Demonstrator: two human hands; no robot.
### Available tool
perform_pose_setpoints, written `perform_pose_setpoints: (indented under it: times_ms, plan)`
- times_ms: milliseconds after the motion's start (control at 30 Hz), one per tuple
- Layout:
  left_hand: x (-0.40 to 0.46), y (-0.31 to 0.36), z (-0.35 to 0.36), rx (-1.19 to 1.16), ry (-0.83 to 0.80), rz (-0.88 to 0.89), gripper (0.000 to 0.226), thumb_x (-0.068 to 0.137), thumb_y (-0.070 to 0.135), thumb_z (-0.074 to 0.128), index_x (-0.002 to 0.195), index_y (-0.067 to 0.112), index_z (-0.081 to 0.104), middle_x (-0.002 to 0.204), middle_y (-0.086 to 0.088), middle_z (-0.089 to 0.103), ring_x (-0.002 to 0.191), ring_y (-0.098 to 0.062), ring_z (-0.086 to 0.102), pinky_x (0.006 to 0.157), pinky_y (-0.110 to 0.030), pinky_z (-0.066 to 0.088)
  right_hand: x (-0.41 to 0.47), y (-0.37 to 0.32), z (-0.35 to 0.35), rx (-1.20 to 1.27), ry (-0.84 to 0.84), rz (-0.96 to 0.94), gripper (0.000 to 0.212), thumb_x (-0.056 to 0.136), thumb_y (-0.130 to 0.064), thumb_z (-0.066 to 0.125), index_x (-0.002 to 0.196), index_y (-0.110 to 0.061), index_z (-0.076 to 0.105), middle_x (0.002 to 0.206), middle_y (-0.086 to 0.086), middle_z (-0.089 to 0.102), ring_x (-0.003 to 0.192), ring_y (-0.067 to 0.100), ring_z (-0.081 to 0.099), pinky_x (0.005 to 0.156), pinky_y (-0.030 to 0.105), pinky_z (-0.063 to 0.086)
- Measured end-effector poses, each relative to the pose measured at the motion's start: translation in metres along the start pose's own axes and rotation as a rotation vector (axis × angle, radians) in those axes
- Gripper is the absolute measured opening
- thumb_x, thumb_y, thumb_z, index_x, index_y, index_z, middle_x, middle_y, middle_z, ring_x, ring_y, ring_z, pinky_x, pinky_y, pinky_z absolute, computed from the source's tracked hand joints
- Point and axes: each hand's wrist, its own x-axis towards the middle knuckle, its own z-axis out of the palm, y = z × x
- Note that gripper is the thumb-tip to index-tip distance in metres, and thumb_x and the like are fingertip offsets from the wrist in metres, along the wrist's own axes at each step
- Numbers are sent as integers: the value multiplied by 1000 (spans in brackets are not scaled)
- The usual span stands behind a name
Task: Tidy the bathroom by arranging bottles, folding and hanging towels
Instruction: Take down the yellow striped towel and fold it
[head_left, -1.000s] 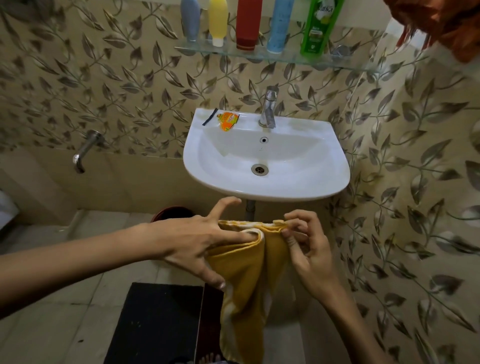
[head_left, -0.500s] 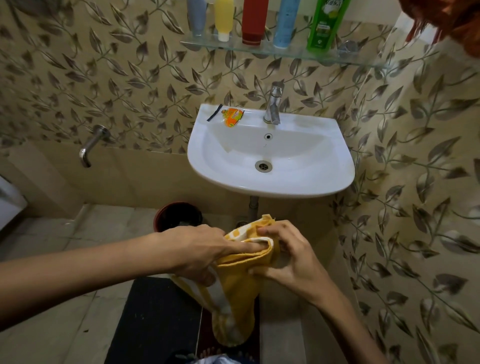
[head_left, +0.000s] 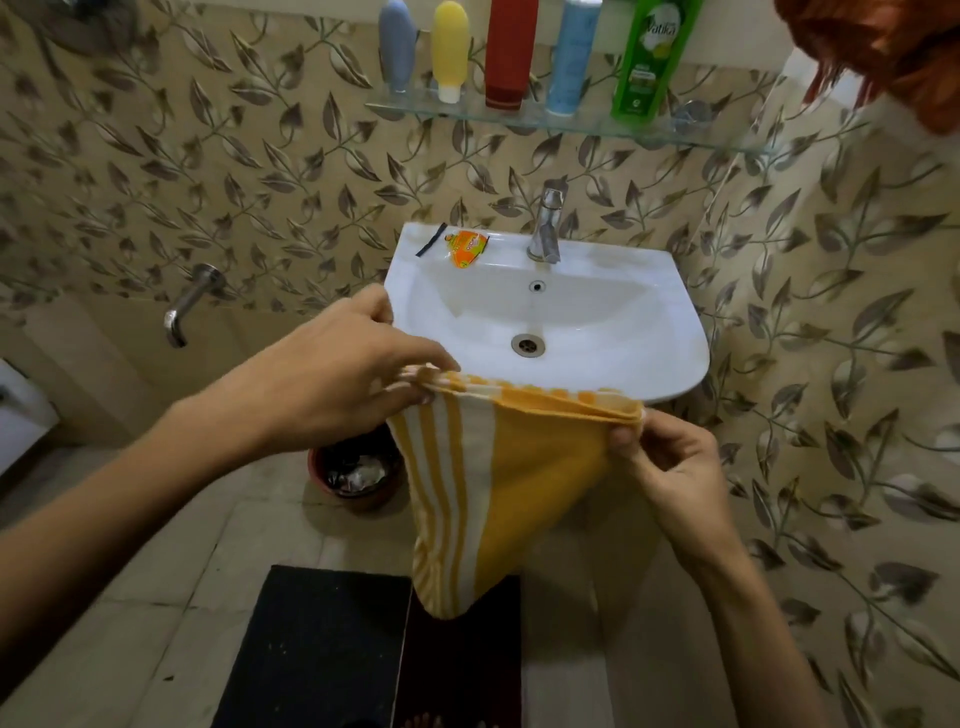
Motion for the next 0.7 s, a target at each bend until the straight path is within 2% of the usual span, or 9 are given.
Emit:
perform_pose_setpoints:
  times_ms: [67,167,267,367,467,567,633,700]
  plan:
    - [2,4,1,-126,66,-41,27,85,36,53,110,37,62,85,14,60,76,-9,29,60,-18,28,7,-1,-1,-20,13,64,12,81,-23,62,81,-25,75,78,-9,73,77,-1,66,68,17,53]
    - [-2,14,18,-92,102,-40,26,85,15,61,108,26,66,86,13,61,78,-11,29,63,-20,28,11,-1,-6,-187,-4,15,12,80,-24,66,84,-18,75,80,-3,74,79,7,67,72,28,56]
    - [-5,19,24,-240,266,-96,26,86,11,59,109,20,64,94,10,64,78,-11,35,70,-22,33,14,-9,-10,-63,54,-12,12,79,-24,66,82,-31,76,80,-12,75,78,1,67,67,16,55]
    - [-1,25,31,-179,263,-150,29,84,5,61,108,21,65,97,4,69,79,-14,40,70,-31,32,17,-10,-7,-202,55,23,18,83,-13,68,76,-29,71,71,-7,72,73,8,65,62,18,54]
    - [-2,31,25,-190,378,-142,32,82,5,57,110,20,65,93,10,64,80,-18,48,70,-34,36,19,-23,-8,-125,119,-71,19,82,-15,68,75,-31,72,68,-13,71,62,-1,64,52,11,48]
    - [3,30,16,-110,355,-128,33,84,6,58,111,24,64,92,6,67,77,-17,48,68,-35,36,21,-28,-10,-218,83,24,21,84,-13,69,76,-32,70,67,-12,70,53,3,58,47,19,44]
    - [-1,32,10,-38,408,-92,30,84,12,57,108,28,64,90,10,67,74,-11,51,62,-30,32,18,-39,-10,-267,113,-113,14,84,-12,68,80,-25,71,68,-11,69,53,2,57,48,17,45]
    - [-6,38,4,-143,508,-86,29,87,18,49,112,28,60,92,14,62,80,-9,57,61,-31,40,10,-51,-13,-145,148,-229,3,85,-24,68,84,-21,70,63,-12,67,47,1,59,42,13,44]
